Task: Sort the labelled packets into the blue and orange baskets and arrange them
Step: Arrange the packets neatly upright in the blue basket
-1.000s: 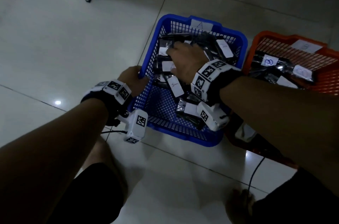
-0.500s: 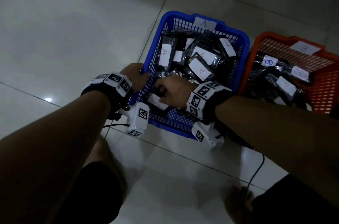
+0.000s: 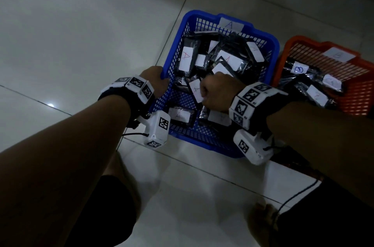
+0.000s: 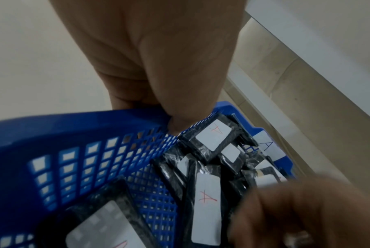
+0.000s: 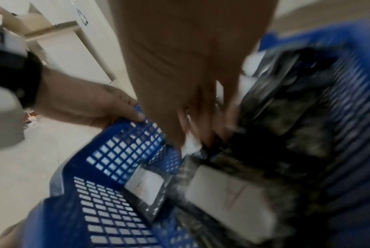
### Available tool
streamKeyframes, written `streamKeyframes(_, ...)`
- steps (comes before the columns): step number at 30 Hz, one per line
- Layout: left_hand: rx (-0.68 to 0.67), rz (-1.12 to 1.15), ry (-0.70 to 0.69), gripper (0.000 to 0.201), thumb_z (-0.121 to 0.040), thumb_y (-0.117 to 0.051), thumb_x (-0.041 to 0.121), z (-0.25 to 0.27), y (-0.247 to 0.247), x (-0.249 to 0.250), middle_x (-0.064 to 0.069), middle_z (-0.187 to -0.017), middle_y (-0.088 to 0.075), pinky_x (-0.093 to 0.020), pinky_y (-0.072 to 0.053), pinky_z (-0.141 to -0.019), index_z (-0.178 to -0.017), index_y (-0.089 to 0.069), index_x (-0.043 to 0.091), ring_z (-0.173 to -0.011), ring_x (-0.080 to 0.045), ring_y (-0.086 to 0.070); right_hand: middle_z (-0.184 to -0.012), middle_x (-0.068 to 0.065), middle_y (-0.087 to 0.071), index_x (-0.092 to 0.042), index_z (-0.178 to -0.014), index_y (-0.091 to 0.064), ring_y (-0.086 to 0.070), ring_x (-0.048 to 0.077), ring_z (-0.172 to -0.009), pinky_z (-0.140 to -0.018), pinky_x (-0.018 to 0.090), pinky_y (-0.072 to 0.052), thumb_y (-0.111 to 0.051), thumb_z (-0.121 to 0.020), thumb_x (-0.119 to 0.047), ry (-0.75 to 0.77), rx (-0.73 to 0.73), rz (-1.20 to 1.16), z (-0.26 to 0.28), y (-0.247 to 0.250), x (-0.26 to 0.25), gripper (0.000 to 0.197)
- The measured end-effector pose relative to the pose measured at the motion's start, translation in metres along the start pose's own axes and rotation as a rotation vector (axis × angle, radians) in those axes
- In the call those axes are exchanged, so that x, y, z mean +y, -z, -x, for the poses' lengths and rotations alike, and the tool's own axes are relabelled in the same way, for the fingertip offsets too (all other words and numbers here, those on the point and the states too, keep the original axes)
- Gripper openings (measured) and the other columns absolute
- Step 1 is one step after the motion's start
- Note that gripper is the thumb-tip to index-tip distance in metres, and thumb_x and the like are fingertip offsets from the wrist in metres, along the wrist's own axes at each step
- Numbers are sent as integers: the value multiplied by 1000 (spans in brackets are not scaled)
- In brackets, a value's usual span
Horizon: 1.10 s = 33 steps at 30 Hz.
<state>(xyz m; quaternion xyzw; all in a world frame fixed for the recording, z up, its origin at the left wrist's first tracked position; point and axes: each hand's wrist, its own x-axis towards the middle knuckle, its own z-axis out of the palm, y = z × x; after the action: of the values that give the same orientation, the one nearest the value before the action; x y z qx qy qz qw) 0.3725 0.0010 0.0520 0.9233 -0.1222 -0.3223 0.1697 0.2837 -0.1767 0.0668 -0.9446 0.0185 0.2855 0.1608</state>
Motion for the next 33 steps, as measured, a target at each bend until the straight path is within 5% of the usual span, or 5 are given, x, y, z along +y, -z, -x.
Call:
streamKeyframes(6, 61, 20, 2, 23, -99, -44, 25, 3, -9, 0, -24, -106, -59, -29, -34, -67, -89, -45, 4, -95, -35, -57, -88, 9, -61, -12, -67, -52, -57, 21, -67, -40, 18, -26, -74, -79, -28, 37, -159, 217, 8, -24, 15, 29)
streamKeyframes(10, 78, 18, 9, 22, -99, -42, 25, 4, -13, 1, -22, -106, -58, -29, -33, -67, -89, -40, 5, -95, -34, -57, -76, 7, -58, -12, -63, -54, -62, 22, -66, -44, 19, -37, -76, -73, -27, -21, -199, 96, 4, -29, 18, 29)
streamKeyframes(16, 53, 32, 27, 26, -99, -42, 26, 2, -11, 0, -21, -107, -58, -29, -35, -68, -101, -48, 1, -81, -25, -48, -108, 7, -66, -5, -111, -67, -63, 21, -98, -68, 25, -48, -72, -83, -34, -2, -327, 10, 0, -16, 9, 41)
streamKeyframes(25, 29, 5, 39, 29, -99, -42, 28, -2, -9, -1, -20, -112, -58, -30, -36, -71, -108, -49, 2, -84, -26, -48, -86, -5, -63, -18, -97, -69, -59, 14, -83, -72, 23, -44, -69, -84, -25, 66, -83, -371, -10, -45, -36, 15)
streamKeyframes(33, 100, 20, 57, 37, -93, -53, 25, -6, -6, 7, -17, -116, -60, -29, -40, -73, -122, -47, 3, -101, -32, -58, -103, 0, -70, -20, -105, -70, -65, 14, -90, -83, 32, -55, -63, -87, -21, 27, 182, -488, 1, -38, -21, 19)
